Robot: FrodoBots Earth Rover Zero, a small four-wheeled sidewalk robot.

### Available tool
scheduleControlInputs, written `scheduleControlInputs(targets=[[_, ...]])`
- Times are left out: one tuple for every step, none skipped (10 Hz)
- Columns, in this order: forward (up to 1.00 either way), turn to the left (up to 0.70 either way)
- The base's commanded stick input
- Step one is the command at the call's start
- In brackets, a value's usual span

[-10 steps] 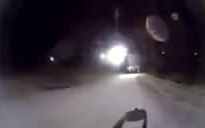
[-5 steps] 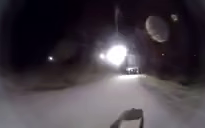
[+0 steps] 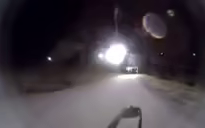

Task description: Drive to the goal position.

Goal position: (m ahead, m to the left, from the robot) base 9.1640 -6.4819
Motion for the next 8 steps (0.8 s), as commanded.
scheduleControlInputs(targets=[[1.0, 0.0], [1.0, 0.0], [1.0, 0.0], [1.0, 0.0], [1.0, 0.0], [1.0, 0.0], [1.0, -0.06], [1.0, -0.16]])
